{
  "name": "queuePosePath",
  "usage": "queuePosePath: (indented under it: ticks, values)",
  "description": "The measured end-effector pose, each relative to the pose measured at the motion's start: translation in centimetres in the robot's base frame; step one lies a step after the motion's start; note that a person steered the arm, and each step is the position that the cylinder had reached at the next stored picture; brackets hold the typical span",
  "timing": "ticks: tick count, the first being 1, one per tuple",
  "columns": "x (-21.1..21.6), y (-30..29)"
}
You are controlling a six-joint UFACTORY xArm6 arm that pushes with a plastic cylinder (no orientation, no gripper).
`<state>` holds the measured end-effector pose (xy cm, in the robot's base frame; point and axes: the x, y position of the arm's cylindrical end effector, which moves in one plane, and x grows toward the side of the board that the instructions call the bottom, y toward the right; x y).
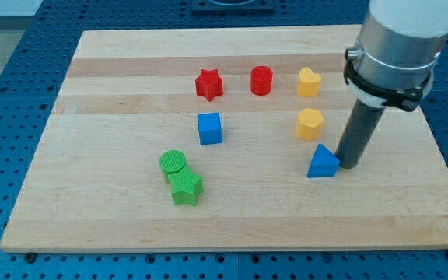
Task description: Push the green circle away from the green star
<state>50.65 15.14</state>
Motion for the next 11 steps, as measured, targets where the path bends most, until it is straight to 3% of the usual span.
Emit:
queuePosePath:
  ticks: [3, 4, 5, 6, 8, 10, 11]
  values:
    - [0.1, -1.3]
    - [1.0, 5.0]
    - [6.5, 5.7]
    - [11.1, 3.4]
    - [11.2, 0.7]
    - [11.2, -6.2]
    - [9.4, -6.3]
